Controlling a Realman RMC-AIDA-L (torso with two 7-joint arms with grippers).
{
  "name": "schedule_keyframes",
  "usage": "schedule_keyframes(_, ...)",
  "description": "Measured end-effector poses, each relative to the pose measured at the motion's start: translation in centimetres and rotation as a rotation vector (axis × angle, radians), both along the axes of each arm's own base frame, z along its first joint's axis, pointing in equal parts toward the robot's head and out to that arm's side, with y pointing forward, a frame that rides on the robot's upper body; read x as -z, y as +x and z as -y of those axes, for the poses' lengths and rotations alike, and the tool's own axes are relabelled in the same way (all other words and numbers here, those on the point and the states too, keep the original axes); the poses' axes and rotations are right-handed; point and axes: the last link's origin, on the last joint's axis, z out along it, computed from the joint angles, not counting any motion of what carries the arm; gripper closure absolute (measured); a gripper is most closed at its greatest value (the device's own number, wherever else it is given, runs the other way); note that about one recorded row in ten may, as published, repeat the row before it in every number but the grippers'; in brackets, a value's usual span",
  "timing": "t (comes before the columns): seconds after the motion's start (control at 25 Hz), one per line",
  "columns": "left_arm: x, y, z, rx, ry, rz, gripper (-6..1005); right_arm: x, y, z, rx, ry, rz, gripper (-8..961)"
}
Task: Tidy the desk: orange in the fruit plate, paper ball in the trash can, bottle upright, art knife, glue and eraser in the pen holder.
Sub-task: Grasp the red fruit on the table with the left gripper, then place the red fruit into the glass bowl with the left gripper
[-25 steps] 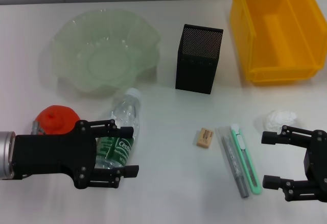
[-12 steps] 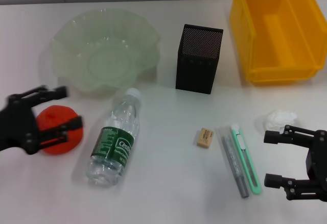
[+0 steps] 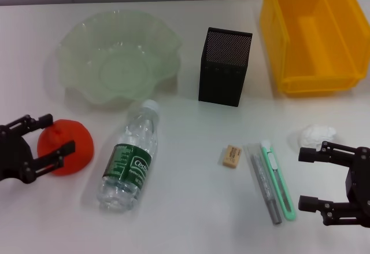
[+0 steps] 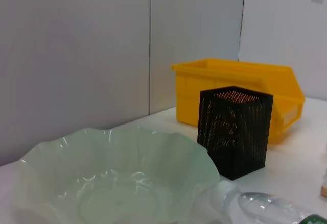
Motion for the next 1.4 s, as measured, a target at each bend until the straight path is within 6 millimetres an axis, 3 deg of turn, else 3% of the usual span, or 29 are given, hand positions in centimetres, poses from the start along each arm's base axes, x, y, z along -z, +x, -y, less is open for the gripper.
schedule_keyframes(0.28, 0.4, -0.8, -0.9, -0.04, 0.028, -0.048, 262, 0.0, 0.1, 0.1, 0.005, 0.001, -0.001, 121)
schedule_keyframes(0.56, 0.0, -0.8, -1.1, -0.043, 0.042, -0.051, 600, 0.0, 0.2, 0.2, 0.012, 0.003, -0.003, 121)
schedule_keyframes(0.64, -0.4, -0.3, -1.0, -0.014, 0.046, -0.031, 689, -0.1, 0.3, 0.3, 0.016, 0.004, -0.004, 121)
schedule_keyframes(0.68, -1.5, 0.8, -1.0, 0.037, 0.074, 0.022, 734, -0.2, 0.3, 0.4, 0.017, 0.009, -0.01, 121)
schedule_keyframes(0.84, -3.2, 2.6, -1.6, 0.108, 0.145, 0.12, 776, -0.8, 0.4, 0.5, 0.035, 0.049, -0.039, 122)
schedule_keyframes(0.88, -3.7, 3.9, -3.1, 0.134, 0.166, 0.16, 787, -1.5, 0.4, 0.6, 0.048, 0.086, -0.069, 122)
schedule_keyframes(0.92, -3.7, 3.9, -3.1, 0.134, 0.166, 0.16, 793, -1.9, 0.4, 0.6, 0.053, 0.109, -0.087, 122)
schedule_keyframes(1.04, -3.5, 5.6, -5.9, 0.146, 0.178, 0.19, 813, -2.9, 0.4, 0.7, 0.061, 0.157, -0.123, 122)
schedule_keyframes(1.08, -2.9, 6.6, -8.2, 0.123, 0.201, 0.214, 819, -4.1, 0.5, 0.8, 0.067, 0.192, -0.145, 122)
schedule_keyframes(1.12, -2.9, 6.6, -8.2, 0.123, 0.201, 0.214, 826, -4.1, 0.5, 0.8, 0.067, 0.192, -0.145, 122)
schedule_keyframes(1.24, -1.6, 7.6, -11.1, 0.069, 0.221, 0.219, 843, -6.0, 0.3, 0.7, 0.086, 0.208, -0.147, 122)
schedule_keyframes(1.28, -0.5, 8.2, -13.2, 0.018, 0.23, 0.197, 848, -7.0, 0.1, 0.4, 0.111, 0.2, -0.119, 122)
schedule_keyframes(1.4, 0.5, 8.5, -14.6, -0.015, 0.24, 0.164, 864, -7.7, -0.1, 0.1, 0.134, 0.192, -0.09, 122)
